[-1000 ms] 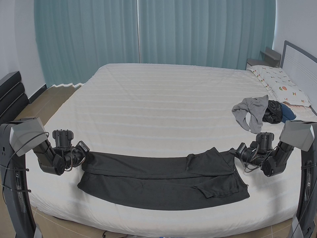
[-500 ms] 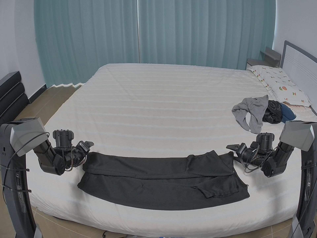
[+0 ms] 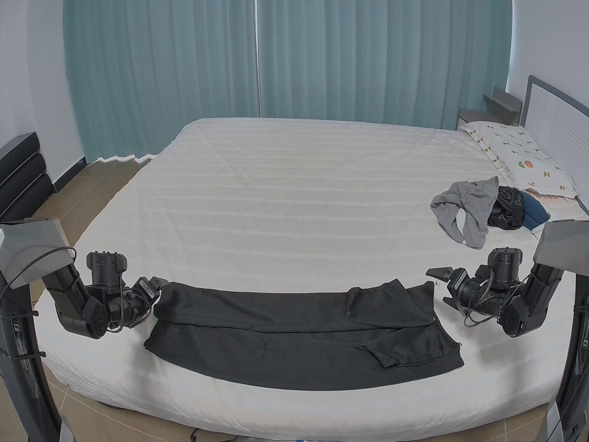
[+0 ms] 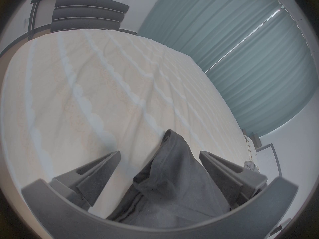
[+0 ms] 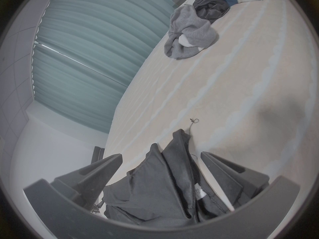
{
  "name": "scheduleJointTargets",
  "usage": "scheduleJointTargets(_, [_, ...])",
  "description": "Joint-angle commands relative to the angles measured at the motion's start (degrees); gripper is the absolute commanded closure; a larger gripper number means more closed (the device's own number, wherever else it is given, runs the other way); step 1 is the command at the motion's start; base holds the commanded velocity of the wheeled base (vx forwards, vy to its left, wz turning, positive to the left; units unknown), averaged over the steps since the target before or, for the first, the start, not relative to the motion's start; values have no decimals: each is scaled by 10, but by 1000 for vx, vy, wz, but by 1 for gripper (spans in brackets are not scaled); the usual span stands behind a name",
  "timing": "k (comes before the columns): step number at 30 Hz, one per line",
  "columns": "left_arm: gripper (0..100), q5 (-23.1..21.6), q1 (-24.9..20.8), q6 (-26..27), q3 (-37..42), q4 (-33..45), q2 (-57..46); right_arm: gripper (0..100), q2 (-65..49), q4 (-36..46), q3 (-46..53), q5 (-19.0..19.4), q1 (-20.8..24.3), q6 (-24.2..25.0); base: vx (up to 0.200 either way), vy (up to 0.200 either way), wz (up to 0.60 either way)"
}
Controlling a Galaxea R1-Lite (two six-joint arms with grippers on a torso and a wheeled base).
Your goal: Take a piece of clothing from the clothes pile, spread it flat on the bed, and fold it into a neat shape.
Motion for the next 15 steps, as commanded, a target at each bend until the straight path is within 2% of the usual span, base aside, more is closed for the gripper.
scheduleJointTargets(1, [0,-1,-3,0,14,-2,-24,0,-15,0,17,-2,8,0,0,0,0])
scheduleJointTargets(2, [0,-1,-3,0,14,-2,-24,0,-15,0,17,-2,8,0,0,0,0])
scheduleJointTargets(8, [0,-1,-5,-1,13,2,-20,0,-20,0,22,-3,17,1,-200,0,0])
scheduleJointTargets(15, [0,2,-18,-3,-10,4,-8,0,-26,0,24,-3,25,1,0,0,0])
